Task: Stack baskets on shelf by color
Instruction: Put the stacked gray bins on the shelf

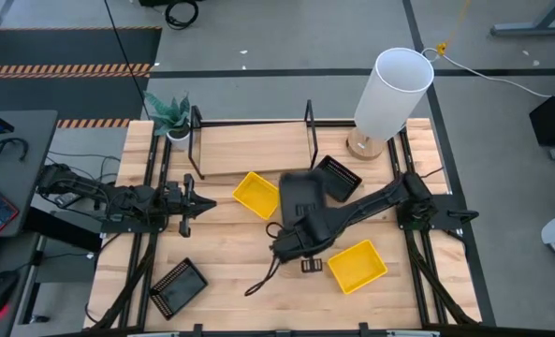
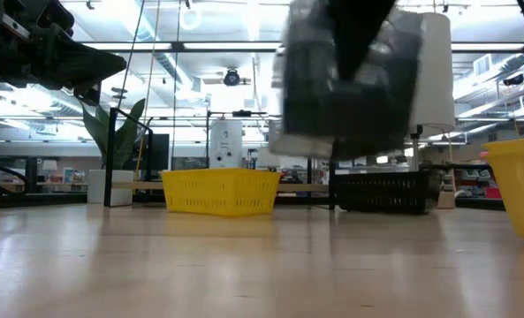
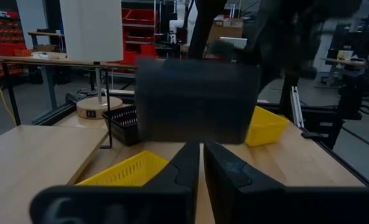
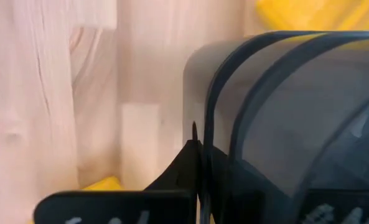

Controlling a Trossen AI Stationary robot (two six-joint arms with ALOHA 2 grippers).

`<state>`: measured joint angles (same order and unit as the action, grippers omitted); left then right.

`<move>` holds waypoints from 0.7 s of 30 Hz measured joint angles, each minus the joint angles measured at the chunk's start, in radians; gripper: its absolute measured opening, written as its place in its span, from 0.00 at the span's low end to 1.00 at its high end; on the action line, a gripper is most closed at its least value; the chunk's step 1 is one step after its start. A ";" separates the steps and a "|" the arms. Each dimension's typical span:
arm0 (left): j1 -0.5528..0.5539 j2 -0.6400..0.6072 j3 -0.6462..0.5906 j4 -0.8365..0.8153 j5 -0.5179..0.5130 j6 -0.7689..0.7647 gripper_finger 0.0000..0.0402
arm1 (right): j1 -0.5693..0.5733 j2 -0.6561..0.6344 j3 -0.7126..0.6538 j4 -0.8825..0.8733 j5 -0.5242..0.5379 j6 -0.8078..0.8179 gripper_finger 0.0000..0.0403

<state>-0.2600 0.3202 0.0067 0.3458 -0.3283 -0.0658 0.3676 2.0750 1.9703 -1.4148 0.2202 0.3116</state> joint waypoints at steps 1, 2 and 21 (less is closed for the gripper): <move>0.000 0.000 0.000 0.000 0.000 0.000 0.08 | -0.009 0.000 0.023 -0.005 0.012 -0.017 0.04; 0.000 0.000 0.000 0.000 0.000 0.000 0.08 | -0.019 0.000 0.048 -0.014 0.021 -0.028 0.04; 0.000 0.000 0.000 0.000 0.000 0.000 0.08 | -0.346 0.000 0.147 0.009 0.040 -0.327 0.04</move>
<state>-0.2600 0.3202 0.0067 0.3458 -0.3283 -0.0662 0.0221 2.0750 2.1174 -1.4059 0.2606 -0.0154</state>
